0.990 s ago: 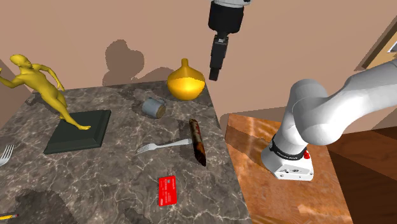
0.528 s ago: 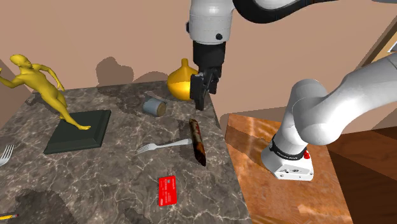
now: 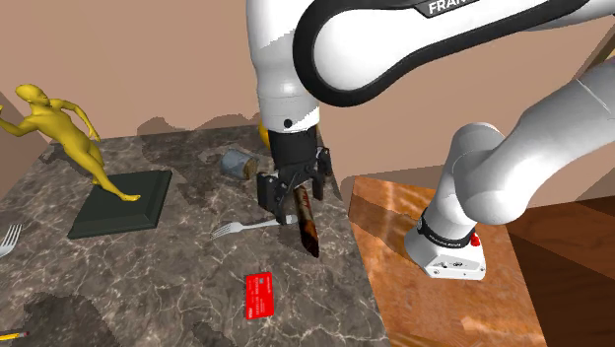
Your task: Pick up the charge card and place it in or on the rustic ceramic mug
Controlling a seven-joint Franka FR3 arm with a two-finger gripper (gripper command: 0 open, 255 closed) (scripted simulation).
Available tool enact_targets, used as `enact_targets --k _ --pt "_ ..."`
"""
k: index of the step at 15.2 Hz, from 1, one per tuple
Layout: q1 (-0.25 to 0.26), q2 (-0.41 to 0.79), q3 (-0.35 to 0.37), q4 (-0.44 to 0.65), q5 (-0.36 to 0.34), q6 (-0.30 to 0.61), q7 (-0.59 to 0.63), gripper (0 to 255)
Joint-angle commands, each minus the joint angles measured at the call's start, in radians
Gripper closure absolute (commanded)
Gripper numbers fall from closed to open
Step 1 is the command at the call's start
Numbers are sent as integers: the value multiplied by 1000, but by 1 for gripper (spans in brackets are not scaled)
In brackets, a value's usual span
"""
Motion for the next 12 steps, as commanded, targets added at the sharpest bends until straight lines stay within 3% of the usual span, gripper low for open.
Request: enact_targets --k 1,12 --pt "-1 51 31 -2 51 38 89 0" --pt "7 453 161 75 287 338 464 0"
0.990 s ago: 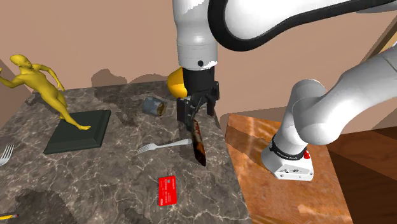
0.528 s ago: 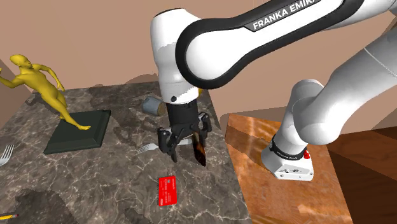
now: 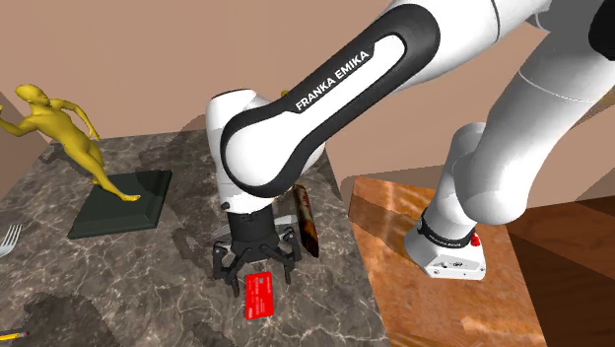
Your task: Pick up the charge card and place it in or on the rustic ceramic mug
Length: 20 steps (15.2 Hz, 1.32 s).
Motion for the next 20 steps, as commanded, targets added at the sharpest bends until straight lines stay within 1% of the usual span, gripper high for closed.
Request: enact_targets --k 1,9,16,17,20 --pt "2 64 8 21 29 43 46 0" --pt "34 135 40 -1 56 152 35 0" --pt "34 135 39 -1 56 152 35 0" --pt "34 135 39 -1 56 152 35 255" --pt "33 133 39 -2 57 150 35 255"
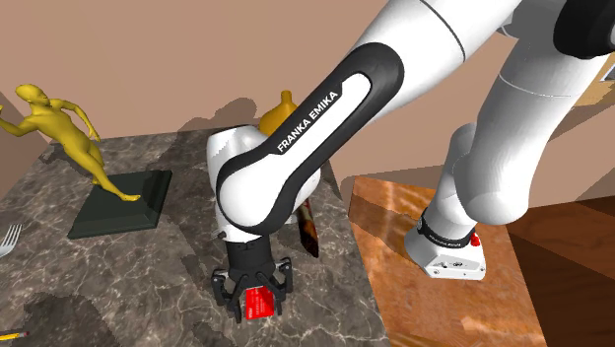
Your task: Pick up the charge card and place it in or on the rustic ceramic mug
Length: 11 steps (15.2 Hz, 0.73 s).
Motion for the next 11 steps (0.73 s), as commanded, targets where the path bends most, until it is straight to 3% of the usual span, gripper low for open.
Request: enact_targets --k 1,6,11 --pt "0 6 0 -3 0 6 -1 255" --pt "1 7 1 -2 -1 7 -1 255" --pt "-5 -48 -5 14 -10 -58 32 255"
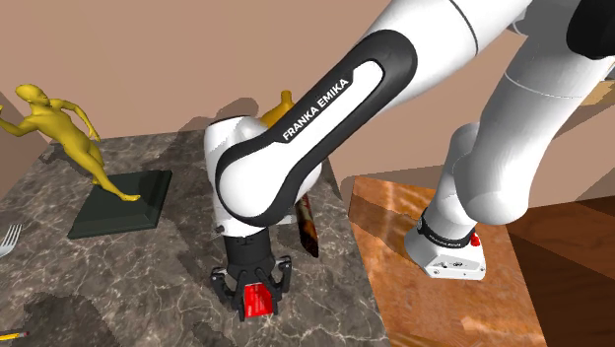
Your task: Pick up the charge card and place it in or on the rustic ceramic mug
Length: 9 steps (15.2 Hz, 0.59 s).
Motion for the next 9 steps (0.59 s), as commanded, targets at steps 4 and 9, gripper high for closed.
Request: enact_targets --k 4,9 --pt "-6 -49 -7 24 -12 -66 34 255" --pt "-11 -94 -16 49 -22 -130 65 255"
